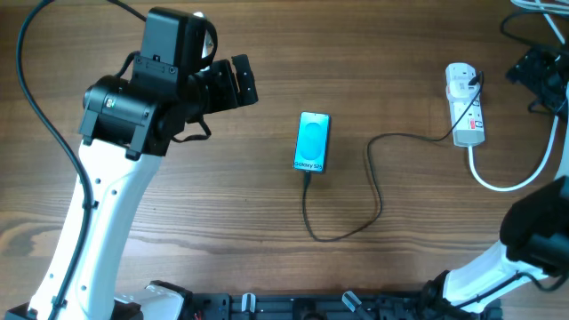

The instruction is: Plug charger to phone and switch on socket

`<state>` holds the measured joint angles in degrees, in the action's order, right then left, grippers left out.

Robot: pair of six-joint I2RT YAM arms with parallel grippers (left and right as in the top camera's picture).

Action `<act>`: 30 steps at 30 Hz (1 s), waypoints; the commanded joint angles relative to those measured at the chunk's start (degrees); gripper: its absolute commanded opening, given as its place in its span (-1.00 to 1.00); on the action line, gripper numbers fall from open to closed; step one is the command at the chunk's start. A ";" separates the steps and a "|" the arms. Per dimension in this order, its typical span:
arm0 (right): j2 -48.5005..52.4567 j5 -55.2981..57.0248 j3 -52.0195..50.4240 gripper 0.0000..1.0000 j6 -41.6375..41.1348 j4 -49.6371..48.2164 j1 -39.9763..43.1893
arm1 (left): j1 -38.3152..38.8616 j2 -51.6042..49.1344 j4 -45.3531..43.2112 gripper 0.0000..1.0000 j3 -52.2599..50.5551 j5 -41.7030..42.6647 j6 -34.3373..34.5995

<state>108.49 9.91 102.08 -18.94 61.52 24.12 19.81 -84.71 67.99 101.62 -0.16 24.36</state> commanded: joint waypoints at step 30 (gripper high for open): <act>17.42 -11.30 -0.57 0.99 5.42 -4.74 2.91 | 0.15 0.17 0.02 1.00 0.02 -0.81 0.50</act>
<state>124.84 -0.36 102.02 -14.63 57.45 26.89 19.81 -84.71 67.99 101.62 -0.16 24.34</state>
